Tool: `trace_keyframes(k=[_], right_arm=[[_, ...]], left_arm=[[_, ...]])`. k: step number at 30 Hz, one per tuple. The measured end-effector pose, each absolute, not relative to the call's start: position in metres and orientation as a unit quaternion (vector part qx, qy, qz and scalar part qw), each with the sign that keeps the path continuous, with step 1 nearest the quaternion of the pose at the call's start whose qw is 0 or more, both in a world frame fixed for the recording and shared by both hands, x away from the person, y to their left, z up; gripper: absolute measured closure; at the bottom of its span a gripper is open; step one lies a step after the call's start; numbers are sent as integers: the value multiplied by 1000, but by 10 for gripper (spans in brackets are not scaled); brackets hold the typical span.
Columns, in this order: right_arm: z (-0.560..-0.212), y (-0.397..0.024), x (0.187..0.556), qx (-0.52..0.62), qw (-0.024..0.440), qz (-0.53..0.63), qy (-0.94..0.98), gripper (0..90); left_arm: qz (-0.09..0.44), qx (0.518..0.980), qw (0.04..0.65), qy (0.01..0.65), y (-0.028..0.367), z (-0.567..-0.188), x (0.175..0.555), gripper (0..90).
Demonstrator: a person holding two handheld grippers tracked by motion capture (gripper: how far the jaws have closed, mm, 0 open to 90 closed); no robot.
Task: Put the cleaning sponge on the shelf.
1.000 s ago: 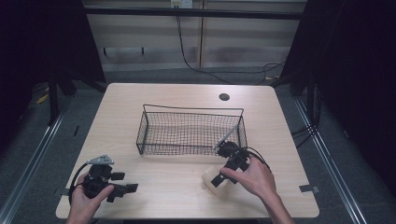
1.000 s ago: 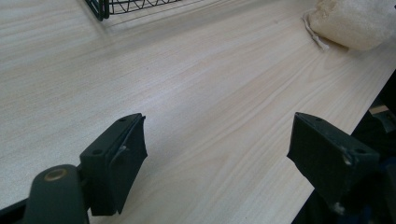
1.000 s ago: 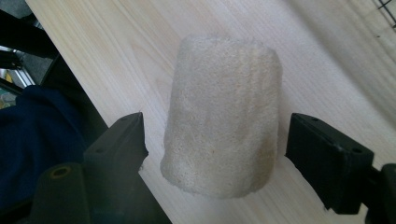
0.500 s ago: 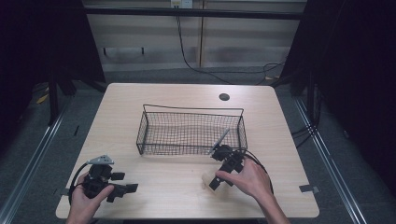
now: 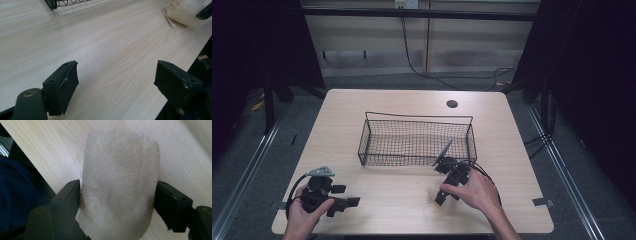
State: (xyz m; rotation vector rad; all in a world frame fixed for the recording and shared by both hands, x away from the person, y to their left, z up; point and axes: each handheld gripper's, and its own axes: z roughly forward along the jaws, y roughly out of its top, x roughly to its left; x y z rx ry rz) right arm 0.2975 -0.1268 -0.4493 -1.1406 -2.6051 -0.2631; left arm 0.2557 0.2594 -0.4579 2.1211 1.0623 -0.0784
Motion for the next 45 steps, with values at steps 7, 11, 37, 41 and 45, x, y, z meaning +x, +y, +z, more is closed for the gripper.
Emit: trace_keyframes(k=[7,11,37,41,45], right_arm=[[-447,-126,297,-398,140,-74,-904,256],[-445,-127,297,-397,142,-79,-903,257],[-424,-138,299,-392,160,-89,-902,258],[-416,-138,301,-385,162,-97,-903,258],[-409,-138,302,-383,163,-94,-904,258]], left_arm=[[-30,828,375,417,259,-458,256,186],[-30,828,375,417,259,-458,256,186],[-32,826,374,419,259,-458,256,186],[-31,827,375,418,259,-458,255,186],[-31,827,375,418,259,-458,256,186]])
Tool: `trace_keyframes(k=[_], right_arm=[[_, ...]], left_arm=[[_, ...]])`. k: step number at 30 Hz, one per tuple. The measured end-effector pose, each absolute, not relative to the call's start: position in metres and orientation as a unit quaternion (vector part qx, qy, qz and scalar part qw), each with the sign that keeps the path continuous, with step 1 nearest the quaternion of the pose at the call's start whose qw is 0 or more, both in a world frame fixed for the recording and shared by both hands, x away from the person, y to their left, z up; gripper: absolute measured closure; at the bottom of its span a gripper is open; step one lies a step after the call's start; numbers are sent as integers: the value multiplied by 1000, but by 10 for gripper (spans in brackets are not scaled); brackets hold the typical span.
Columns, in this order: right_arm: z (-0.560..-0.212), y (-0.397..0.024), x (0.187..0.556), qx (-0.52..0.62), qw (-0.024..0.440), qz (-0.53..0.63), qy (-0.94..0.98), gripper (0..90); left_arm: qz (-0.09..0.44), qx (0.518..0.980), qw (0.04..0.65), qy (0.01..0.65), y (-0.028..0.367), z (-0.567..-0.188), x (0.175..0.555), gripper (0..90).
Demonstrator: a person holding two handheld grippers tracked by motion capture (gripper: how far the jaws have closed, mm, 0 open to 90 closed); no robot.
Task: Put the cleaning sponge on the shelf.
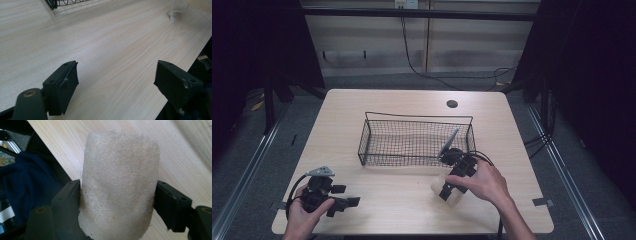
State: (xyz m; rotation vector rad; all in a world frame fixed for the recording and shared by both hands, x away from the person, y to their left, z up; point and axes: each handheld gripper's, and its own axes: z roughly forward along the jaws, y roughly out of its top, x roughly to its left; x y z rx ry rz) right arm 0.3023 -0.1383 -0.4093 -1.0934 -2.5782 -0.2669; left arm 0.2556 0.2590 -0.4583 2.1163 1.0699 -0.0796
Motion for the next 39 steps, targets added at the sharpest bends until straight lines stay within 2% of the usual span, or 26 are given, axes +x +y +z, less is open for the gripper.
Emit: trace_keyframes(k=[39], right_arm=[[-365,-144,311,-372,156,-116,-908,258]], left_arm=[[-31,828,375,416,259,-458,255,186]])
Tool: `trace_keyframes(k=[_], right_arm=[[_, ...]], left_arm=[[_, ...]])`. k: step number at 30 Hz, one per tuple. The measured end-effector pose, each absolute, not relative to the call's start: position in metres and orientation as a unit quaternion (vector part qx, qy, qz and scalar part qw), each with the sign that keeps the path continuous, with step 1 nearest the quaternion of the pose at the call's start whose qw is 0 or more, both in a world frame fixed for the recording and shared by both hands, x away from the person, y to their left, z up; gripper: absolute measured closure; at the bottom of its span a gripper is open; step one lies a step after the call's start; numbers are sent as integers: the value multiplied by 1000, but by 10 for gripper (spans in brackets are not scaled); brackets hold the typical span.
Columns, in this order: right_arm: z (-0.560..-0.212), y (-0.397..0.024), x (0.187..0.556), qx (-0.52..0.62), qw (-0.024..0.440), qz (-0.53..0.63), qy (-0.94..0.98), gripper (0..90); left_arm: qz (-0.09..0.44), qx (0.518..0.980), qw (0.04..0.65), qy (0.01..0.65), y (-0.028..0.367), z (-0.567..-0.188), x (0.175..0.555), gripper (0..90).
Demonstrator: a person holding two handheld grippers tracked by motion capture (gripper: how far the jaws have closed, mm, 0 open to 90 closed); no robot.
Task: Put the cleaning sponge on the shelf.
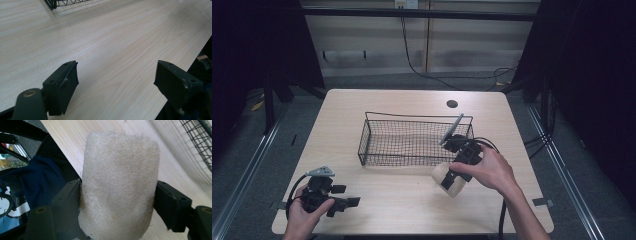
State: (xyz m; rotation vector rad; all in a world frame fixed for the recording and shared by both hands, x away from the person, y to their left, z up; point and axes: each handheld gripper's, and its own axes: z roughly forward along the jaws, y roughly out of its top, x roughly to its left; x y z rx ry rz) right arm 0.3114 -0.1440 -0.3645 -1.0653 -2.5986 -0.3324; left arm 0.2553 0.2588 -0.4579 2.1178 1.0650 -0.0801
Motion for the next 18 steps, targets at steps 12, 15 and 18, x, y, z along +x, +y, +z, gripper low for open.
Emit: trace_keyframes(k=[12,15,18], right_arm=[[-345,-136,317,-370,139,-130,-909,259],[-340,-134,318,-365,140,-128,-911,259],[-338,-134,321,-366,141,-127,-911,259]], left_arm=[[-32,828,376,415,260,-458,256,186],[-31,828,376,415,259,-458,255,186],[-31,827,377,416,259,-457,255,186]])
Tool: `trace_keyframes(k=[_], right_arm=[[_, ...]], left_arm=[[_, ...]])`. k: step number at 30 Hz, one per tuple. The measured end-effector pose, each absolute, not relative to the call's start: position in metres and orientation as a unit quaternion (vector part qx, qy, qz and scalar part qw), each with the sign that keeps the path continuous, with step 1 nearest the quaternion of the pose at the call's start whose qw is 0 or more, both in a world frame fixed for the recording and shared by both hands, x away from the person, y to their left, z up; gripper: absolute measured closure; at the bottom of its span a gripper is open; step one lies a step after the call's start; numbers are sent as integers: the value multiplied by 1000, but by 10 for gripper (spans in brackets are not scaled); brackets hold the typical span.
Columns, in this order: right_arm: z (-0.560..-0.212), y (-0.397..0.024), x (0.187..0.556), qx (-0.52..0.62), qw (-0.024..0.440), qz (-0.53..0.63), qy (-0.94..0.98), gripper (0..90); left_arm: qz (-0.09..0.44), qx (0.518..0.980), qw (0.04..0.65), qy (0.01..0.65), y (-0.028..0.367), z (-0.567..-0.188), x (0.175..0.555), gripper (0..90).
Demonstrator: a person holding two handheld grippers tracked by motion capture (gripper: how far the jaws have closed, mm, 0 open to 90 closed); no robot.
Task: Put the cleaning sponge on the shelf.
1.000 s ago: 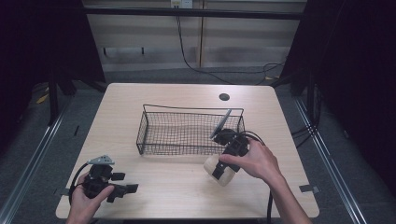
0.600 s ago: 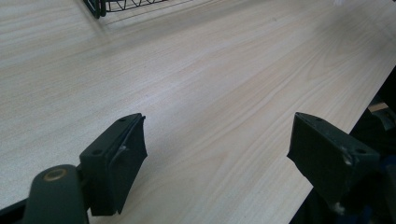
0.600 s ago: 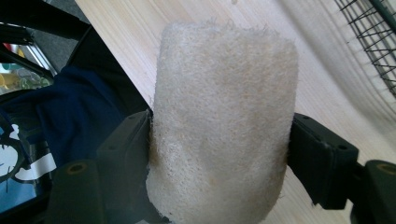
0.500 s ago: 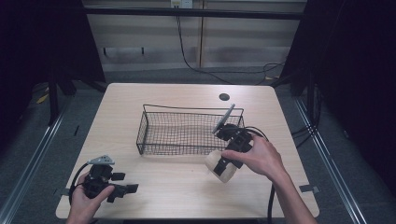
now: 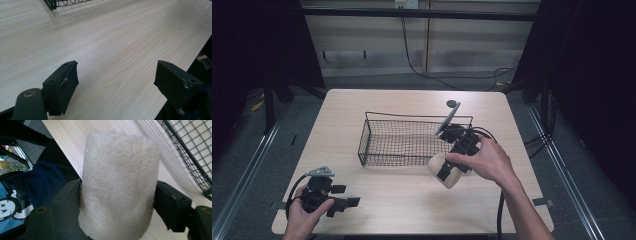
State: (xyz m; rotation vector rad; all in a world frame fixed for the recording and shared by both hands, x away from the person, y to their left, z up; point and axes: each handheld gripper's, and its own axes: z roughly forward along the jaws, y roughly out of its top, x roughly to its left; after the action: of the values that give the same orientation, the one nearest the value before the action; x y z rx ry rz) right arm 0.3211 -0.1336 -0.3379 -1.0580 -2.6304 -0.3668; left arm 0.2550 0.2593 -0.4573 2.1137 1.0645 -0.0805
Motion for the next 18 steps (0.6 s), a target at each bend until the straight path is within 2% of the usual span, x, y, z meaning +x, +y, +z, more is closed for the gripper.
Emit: trace_keyframes(k=[18], right_arm=[[-335,-133,343,-395,137,-135,-898,260]], left_arm=[[-32,826,378,416,260,-457,255,186]])
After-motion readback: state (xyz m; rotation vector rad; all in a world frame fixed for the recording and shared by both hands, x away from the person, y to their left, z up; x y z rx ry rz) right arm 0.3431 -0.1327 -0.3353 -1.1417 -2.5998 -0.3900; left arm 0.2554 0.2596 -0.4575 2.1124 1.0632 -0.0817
